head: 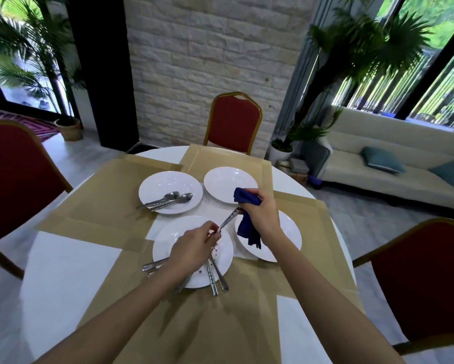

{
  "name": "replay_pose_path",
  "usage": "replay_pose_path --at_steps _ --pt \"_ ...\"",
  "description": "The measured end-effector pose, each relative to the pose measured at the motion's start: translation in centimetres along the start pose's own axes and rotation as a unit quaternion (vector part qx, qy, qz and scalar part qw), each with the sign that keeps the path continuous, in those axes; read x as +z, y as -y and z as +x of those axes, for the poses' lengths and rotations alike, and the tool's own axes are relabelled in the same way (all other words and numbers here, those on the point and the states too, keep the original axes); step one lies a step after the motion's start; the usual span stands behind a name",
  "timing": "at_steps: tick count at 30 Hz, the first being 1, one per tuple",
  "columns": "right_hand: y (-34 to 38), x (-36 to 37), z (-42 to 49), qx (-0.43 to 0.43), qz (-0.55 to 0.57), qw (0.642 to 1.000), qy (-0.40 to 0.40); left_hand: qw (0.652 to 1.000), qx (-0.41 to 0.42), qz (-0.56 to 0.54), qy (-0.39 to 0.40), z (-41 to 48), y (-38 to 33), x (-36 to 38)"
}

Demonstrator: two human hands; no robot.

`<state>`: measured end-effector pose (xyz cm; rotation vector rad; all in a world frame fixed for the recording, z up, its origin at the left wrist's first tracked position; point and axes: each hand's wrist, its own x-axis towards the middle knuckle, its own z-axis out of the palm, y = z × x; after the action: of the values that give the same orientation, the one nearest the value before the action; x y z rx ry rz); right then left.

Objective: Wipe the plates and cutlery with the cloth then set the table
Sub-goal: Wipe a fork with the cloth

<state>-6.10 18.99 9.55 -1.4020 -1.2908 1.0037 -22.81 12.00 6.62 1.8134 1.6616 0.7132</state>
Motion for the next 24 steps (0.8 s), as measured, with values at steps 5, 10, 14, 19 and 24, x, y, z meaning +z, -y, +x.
replay_pose_path --at_steps 5,10,14,19,24 --pt "0.2 0.9 -0.8 -0.034 -0.012 0.999 -0.024 0.984 0.03 0.138 -0.112 0.4 -0.5 0.3" --pt "-0.5 0.3 -1.9 -0.106 -0.136 0.975 0.142 0.998 0.006 -0.068 -0.009 1.6 0.6 -0.8" --pt "-0.9 -0.1 -1.8 -0.086 -0.09 0.992 0.012 0.992 -0.005 -0.122 0.04 0.9 1.4 -0.6" --pt "-0.6 0.0 -1.4 -0.039 -0.042 0.998 -0.011 0.997 -0.013 0.002 -0.074 0.8 3.0 0.4" --pt "-0.4 0.4 -2.3 -0.013 -0.024 0.997 0.077 0.996 -0.02 -0.007 -0.083 1.3 4.5 0.9"
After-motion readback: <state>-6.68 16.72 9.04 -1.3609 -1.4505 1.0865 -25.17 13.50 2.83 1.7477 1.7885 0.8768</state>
